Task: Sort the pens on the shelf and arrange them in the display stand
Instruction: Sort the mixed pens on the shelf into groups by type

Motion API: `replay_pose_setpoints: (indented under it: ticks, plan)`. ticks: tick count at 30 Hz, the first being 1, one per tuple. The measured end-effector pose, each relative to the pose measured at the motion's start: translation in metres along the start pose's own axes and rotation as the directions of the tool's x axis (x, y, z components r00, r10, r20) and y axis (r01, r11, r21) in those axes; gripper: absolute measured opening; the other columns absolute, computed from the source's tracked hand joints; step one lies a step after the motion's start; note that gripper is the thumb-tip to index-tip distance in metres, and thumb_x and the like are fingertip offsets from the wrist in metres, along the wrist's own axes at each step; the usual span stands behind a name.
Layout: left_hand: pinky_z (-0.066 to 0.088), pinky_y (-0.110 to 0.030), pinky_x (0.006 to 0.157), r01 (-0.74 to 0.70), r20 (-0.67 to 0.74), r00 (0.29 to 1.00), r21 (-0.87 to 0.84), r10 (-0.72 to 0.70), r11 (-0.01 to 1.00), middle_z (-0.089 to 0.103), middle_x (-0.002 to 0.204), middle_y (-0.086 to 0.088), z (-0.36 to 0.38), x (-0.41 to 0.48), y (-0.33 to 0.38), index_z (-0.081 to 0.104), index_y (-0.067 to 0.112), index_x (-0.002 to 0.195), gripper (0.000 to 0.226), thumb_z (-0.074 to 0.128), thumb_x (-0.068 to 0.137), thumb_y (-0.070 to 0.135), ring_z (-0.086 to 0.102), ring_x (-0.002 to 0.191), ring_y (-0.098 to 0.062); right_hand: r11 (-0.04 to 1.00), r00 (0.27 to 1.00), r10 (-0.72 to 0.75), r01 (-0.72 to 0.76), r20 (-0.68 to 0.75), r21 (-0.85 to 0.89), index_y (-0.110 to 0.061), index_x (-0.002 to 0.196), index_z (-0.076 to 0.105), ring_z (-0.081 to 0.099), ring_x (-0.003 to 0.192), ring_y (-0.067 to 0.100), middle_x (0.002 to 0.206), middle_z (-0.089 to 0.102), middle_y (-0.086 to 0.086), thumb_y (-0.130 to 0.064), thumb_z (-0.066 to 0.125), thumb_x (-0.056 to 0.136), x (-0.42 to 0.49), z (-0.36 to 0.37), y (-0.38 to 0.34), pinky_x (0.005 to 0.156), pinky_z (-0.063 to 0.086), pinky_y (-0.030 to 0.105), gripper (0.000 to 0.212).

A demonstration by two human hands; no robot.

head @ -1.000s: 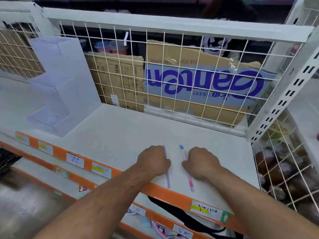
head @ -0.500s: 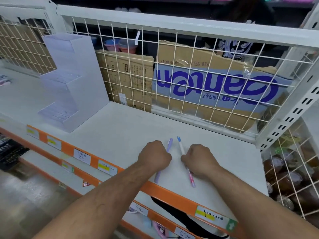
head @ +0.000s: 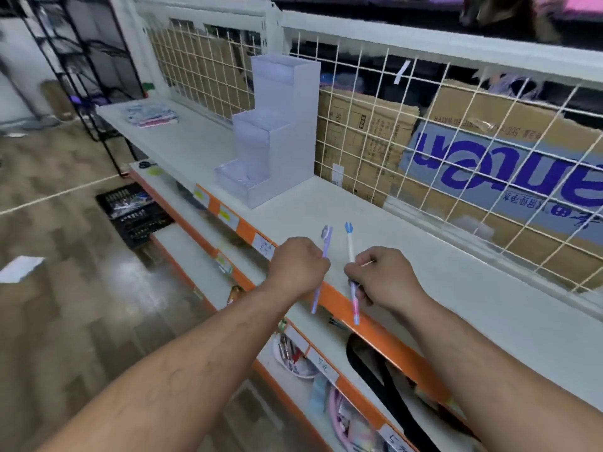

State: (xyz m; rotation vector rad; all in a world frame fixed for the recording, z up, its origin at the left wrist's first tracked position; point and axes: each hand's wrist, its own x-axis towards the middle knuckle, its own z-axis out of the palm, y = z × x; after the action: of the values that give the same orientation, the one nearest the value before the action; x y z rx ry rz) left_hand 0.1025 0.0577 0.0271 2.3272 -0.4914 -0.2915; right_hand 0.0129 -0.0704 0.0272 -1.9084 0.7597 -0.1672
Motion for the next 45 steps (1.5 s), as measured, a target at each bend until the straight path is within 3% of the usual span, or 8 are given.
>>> replay_pose_setpoints:
  ticks: [3,6,10,17,25,31,35,45]
  plan:
    - [0.046,-0.030,0.062,0.034,-0.061,0.997,-0.070,-0.038,0.997,0.064,0.071,-0.001,-0.031,0.002,-0.031,0.068,0.007,0.081,0.013,0.068,0.081,0.019,0.063,0.076,-0.023,0.998,0.998,-0.054,0.055,0.019,-0.041,-0.010,0.079,0.063,0.060,0.048,0.026,0.058,0.069,0.012,-0.017,0.067,0.077,0.003,0.037,-0.025,0.054,0.052,0.037,0.008]
    - [0.036,-0.020,0.050,0.071,-0.101,0.991,-0.128,-0.084,0.989,0.057,0.060,0.009,-0.068,0.007,-0.068,0.060,0.019,0.068,0.014,0.070,0.079,0.020,0.056,0.064,-0.014,0.995,0.995,-0.084,0.087,0.062,-0.048,-0.005,0.082,0.062,0.056,0.040,0.021,0.056,0.067,0.013,-0.012,0.066,0.081,0.002,0.080,-0.053,0.043,0.044,0.025,0.007]
    - [0.048,-0.026,0.062,0.104,-0.134,0.983,-0.155,-0.126,0.982,0.064,0.067,0.008,-0.118,0.015,-0.118,0.061,0.019,0.069,0.012,0.069,0.077,0.020,0.064,0.073,-0.020,0.990,0.987,-0.128,0.134,0.097,-0.054,-0.005,0.079,0.062,0.056,0.041,0.022,0.052,0.065,0.010,-0.012,0.064,0.083,0.005,0.142,-0.088,0.046,0.047,0.028,0.008]
    - [0.045,-0.025,0.056,0.172,-0.193,0.959,-0.190,-0.209,0.967,0.064,0.068,0.007,-0.216,0.041,-0.226,0.065,0.019,0.073,0.006,0.071,0.074,0.020,0.061,0.067,-0.016,0.973,0.961,-0.218,0.228,0.167,-0.043,-0.003,0.076,0.061,0.059,0.043,0.022,0.063,0.068,0.018,-0.009,0.064,0.086,0.016,0.271,-0.155,0.042,0.047,0.028,0.011]
    - [0.051,-0.030,0.059,0.233,-0.241,0.926,-0.234,-0.289,0.944,0.071,0.072,-0.001,-0.283,0.083,-0.297,0.064,0.014,0.074,0.003,0.066,0.077,0.015,0.067,0.070,-0.023,0.955,0.936,-0.246,0.279,0.252,-0.105,-0.011,0.072,0.062,0.071,0.066,0.029,0.064,0.071,0.007,-0.017,0.067,0.078,0.064,0.362,-0.204,0.068,0.058,0.044,0.009]
    - [0.052,-0.030,0.064,0.266,-0.267,0.907,-0.237,-0.326,0.934,0.067,0.076,-0.001,-0.321,0.145,-0.330,0.067,0.012,0.081,0.005,0.066,0.076,0.012,0.062,0.070,-0.018,0.958,0.918,-0.243,0.278,0.312,-0.073,-0.008,0.072,0.061,0.064,0.048,0.020,0.054,0.067,0.005,-0.009,0.063,0.078,0.123,0.418,-0.245,0.057,0.051,0.034,0.006]
    - [0.048,-0.026,0.060,0.283,-0.309,0.884,-0.243,-0.351,0.928,0.065,0.073,0.007,-0.351,0.199,-0.348,0.064,0.020,0.077,0.006,0.069,0.075,0.017,0.061,0.068,-0.014,0.954,0.902,-0.258,0.295,0.345,-0.058,-0.005,0.077,0.063,0.063,0.049,0.020,0.056,0.068,0.006,-0.009,0.063,0.080,0.174,0.450,-0.283,0.060,0.056,0.039,0.005]
    - [0.050,-0.029,0.063,0.276,-0.311,0.881,-0.275,-0.357,0.921,0.067,0.075,0.004,-0.404,0.316,-0.378,0.065,0.017,0.080,0.005,0.071,0.079,0.018,0.059,0.066,-0.015,0.959,0.879,-0.245,0.280,0.409,-0.029,-0.001,0.087,0.062,0.059,0.047,0.019,0.071,0.072,0.017,-0.009,0.063,0.085,0.280,0.507,-0.357,0.045,0.048,0.026,0.008]
